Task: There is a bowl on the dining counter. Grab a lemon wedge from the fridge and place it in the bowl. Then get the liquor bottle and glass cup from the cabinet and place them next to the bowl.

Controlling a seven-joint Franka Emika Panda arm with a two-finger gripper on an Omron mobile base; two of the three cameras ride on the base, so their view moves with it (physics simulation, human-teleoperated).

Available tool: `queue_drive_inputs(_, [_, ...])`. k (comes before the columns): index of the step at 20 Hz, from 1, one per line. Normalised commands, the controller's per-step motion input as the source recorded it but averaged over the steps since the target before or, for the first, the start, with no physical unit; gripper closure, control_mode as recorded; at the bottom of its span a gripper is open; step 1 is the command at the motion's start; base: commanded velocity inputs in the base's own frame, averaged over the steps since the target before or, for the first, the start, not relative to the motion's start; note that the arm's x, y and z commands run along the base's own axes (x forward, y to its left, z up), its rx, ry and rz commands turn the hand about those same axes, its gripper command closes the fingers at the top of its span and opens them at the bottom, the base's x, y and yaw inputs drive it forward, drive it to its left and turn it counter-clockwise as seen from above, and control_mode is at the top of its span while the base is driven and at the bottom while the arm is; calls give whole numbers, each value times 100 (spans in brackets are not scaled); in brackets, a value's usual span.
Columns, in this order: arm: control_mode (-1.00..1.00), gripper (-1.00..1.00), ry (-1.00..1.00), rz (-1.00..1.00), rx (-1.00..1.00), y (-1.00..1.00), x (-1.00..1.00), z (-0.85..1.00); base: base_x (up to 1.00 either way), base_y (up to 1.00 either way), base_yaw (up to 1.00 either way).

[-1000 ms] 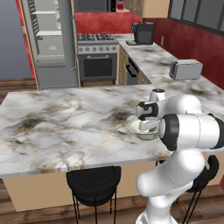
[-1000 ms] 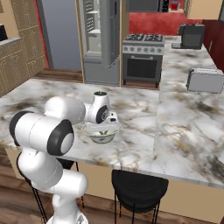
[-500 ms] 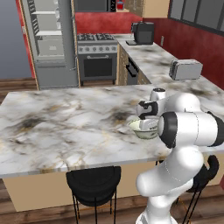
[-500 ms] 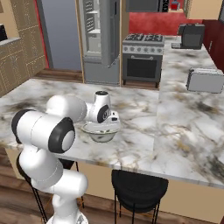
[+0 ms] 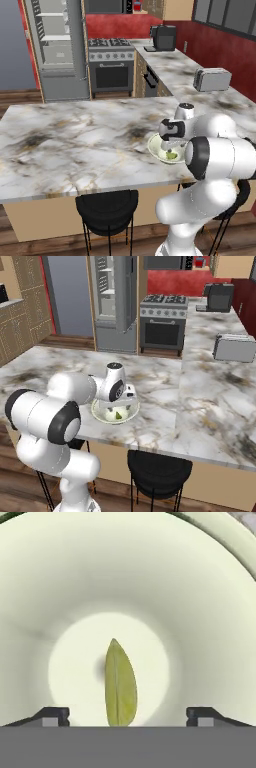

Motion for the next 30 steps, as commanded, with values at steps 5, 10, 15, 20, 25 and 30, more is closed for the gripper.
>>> queue_drive_inputs(5, [-100,-100,-15,0,0,0,-16,24,0,0,0])
queue_drive_inputs(10, [-100,-100,-22,0,0,0,-33,50,0,0,0])
queue_drive_inputs(15, [-100,-100,-21,0,2,0,-56,60,0,0,0])
queue_drive_inputs(20, [-100,-100,-13,0,7,5,-70,65,0,0,0])
queue_drive_inputs(25, [-100,-100,-18,-14,7,19,-84,87,0,0,0])
queue_drive_inputs(30, [-100,-100,-16,-11,8,36,-70,96,0,0,0])
